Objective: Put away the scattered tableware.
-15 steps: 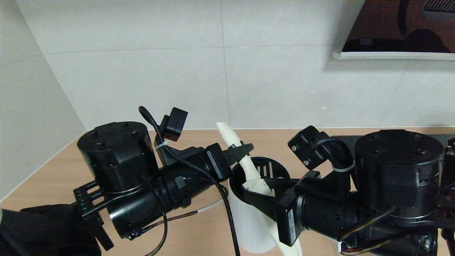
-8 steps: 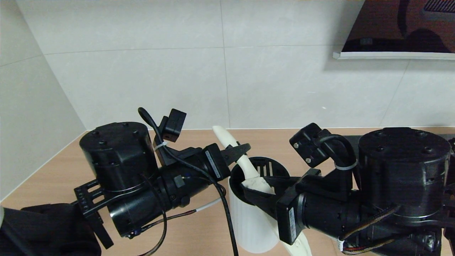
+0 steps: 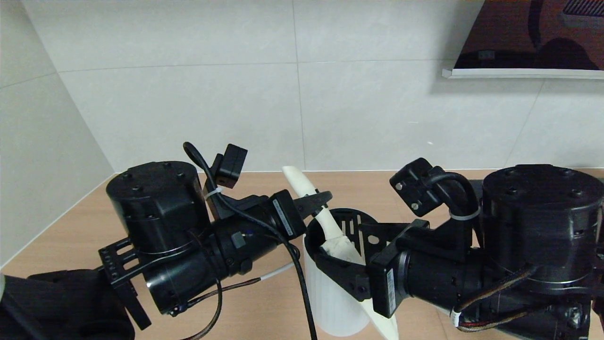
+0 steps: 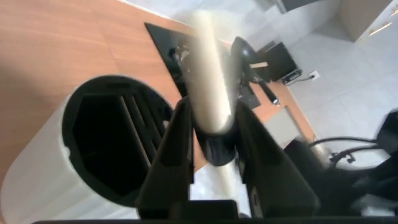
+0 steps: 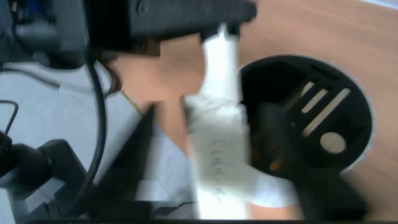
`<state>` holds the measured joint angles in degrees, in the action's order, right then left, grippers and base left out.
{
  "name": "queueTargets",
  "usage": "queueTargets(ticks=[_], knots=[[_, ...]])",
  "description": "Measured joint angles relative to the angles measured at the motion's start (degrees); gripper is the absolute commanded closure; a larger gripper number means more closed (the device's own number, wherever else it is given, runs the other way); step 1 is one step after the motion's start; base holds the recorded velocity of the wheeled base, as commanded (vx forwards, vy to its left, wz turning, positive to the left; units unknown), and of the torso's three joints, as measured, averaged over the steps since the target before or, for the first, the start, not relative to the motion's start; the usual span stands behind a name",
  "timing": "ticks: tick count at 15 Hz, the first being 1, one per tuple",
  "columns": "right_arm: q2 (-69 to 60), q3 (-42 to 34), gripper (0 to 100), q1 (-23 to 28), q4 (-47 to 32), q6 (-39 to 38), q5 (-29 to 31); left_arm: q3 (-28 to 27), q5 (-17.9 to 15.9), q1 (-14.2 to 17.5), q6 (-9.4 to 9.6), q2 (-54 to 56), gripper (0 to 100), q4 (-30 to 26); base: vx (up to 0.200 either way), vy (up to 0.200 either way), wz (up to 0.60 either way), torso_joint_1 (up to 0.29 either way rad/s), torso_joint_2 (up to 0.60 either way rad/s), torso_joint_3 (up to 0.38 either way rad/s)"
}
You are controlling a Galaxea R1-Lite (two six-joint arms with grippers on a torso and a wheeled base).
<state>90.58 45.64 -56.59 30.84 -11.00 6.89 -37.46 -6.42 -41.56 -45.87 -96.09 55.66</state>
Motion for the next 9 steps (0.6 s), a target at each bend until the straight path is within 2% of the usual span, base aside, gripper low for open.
queueTargets(ticks=[5, 7, 9], knots=[[-0.7, 0.0, 0, 0.8, -0.2, 0.1, 0.1, -1.5, 1.9, 0.0, -0.05, 0.1, 100, -0.5, 0.000, 0.000, 0.00, 0.000, 0.00, 0.000], [-1.8, 0.0, 0, 2.8, -0.2, 0.2, -0.1, -2.6, 4.0, 0.0, -0.05, 0.4, 100, -0.9, 0.000, 0.000, 0.00, 0.000, 0.00, 0.000], [-3.1, 0.7, 0, 6.3, -0.3, 0.2, -0.3, -5.6, 8.0, 0.2, 0.13, 1.9, 100, -6.6, 0.000, 0.000, 0.00, 0.000, 0.00, 0.000]])
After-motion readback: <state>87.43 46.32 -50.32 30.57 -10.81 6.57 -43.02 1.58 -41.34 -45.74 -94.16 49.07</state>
